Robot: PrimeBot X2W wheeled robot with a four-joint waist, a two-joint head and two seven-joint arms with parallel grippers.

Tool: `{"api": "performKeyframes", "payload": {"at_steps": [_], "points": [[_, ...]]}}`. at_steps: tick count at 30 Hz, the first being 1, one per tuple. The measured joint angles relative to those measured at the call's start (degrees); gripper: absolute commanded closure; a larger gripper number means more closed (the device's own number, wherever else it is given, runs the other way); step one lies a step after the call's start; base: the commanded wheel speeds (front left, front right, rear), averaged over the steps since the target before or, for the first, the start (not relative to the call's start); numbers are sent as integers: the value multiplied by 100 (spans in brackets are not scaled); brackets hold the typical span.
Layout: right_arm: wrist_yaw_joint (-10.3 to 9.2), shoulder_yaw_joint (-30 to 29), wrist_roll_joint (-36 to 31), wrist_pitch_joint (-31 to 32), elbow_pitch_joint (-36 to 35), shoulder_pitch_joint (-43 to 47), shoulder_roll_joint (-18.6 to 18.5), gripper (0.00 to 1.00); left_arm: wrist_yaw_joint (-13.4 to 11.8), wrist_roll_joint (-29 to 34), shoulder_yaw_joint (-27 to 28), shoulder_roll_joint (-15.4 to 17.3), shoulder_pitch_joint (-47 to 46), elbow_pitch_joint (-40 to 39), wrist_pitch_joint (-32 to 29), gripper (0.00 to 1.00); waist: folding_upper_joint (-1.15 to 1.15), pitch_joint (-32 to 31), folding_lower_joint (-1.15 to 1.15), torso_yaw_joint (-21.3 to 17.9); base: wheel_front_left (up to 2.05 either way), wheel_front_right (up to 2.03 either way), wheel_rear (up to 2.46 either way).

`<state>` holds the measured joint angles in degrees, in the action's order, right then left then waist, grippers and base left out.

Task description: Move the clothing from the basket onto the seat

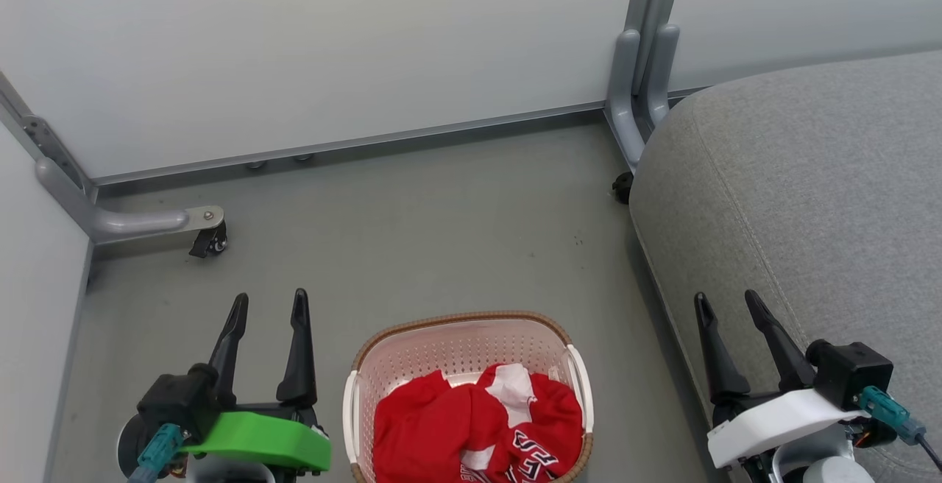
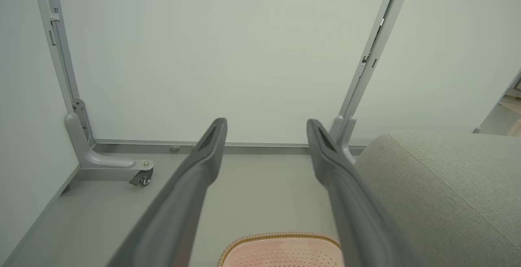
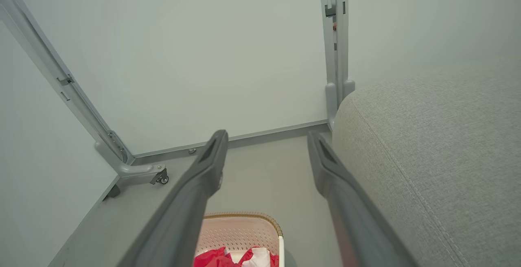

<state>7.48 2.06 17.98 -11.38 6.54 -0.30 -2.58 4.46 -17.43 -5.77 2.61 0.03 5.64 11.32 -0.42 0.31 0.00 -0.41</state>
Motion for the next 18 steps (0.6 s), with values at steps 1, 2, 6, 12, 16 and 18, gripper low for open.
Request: {"api": "performKeyframes", "payload": {"at_steps": [1, 2, 6, 12, 16, 18], "points": [[0, 3, -43, -10, -5, 0, -1, 0, 2, 36, 2, 0, 3, -1, 22, 0, 0, 2, 0, -2, 0, 0, 0], [0, 11, -100, -24, -10, 1, -1, 0, 4, 80, 3, 0, 3, -3, 36, 0, 0, 5, 0, -4, 0, 0, 0], [0, 42, -315, -77, -36, 8, -2, 0, 12, 307, 4, 1, 26, -13, 87, 0, 0, 8, 0, -12, 0, 0, 0], [0, 41, -594, -137, -67, 52, -4, 0, 16, 558, -9, 2, 54, -40, 145, 0, 0, 11, 0, -20, 0, 0, 0], [0, 37, -775, -181, -92, 58, -7, 0, 16, 754, -31, 4, 59, -73, 192, 0, 0, 12, 0, -20, 0, 0, 0], [0, 37, -862, -208, -105, 62, -8, 0, 16, 826, -40, 4, 60, -97, 215, 0, 0, 11, 0, -19, 0, 0, 0]]}}
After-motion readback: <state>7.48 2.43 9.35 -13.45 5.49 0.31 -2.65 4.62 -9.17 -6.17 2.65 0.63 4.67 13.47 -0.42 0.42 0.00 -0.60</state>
